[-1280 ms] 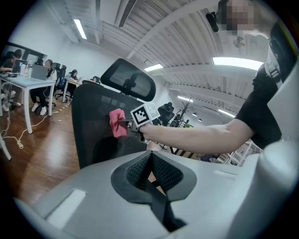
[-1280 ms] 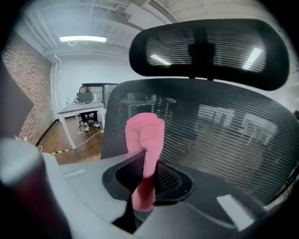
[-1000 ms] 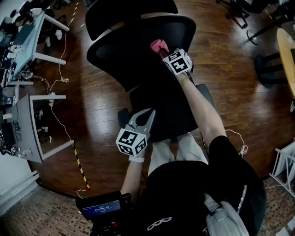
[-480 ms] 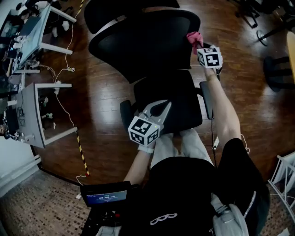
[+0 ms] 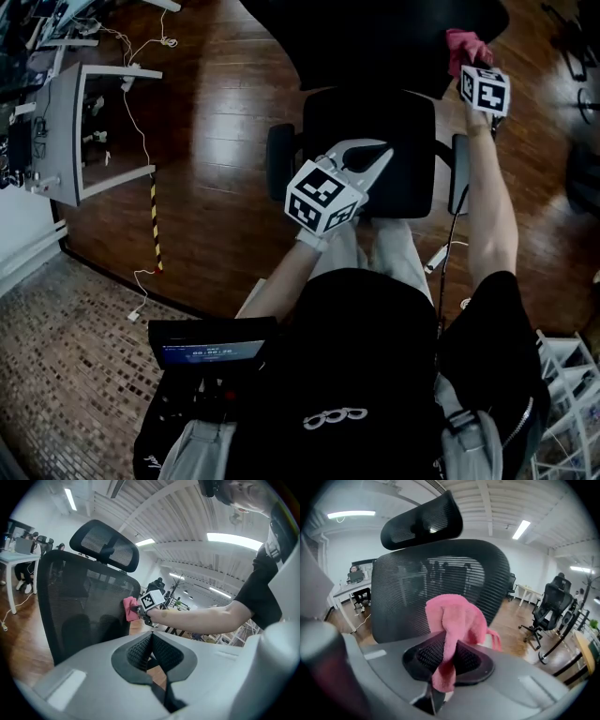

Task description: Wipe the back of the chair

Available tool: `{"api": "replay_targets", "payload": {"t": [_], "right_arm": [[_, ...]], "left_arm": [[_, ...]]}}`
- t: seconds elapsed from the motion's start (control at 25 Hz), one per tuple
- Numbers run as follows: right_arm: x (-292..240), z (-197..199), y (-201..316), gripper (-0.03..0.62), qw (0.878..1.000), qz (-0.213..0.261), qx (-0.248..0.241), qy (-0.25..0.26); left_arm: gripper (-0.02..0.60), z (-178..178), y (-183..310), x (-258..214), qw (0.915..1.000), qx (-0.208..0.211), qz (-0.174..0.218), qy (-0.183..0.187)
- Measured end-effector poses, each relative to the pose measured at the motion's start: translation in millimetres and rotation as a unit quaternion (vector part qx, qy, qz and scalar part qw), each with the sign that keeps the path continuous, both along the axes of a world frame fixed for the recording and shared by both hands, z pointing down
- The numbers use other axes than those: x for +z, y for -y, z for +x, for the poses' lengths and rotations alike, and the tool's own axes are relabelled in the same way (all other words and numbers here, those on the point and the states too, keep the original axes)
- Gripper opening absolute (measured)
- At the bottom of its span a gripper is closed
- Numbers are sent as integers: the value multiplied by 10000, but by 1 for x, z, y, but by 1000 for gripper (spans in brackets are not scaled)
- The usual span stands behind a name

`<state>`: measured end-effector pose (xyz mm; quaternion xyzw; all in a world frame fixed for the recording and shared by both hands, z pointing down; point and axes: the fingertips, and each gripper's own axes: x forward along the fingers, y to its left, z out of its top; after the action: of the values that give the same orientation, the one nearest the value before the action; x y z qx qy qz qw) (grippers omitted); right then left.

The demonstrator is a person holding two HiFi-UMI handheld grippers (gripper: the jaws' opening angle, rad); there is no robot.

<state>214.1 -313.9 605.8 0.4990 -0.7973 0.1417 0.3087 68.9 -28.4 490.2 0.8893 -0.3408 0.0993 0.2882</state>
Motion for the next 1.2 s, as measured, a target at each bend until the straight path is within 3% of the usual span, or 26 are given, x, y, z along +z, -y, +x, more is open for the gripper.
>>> {"api": "replay_targets", "payload": {"t": [0.64, 1.0, 1.2], "right_arm": [[17, -234, -32, 41, 9912, -152, -1313, 69], [31, -351, -66, 41, 9751, -308, -2190, 136], [36, -411, -95, 41, 9583, -474, -2799, 313]], "left_arm": [[-8, -123, -9, 16, 9974, -694, -182, -107], [-8, -165, -15, 20, 9948, -983, -213, -175], [-8, -184, -22, 26, 9928, -1155, -295, -150]]}}
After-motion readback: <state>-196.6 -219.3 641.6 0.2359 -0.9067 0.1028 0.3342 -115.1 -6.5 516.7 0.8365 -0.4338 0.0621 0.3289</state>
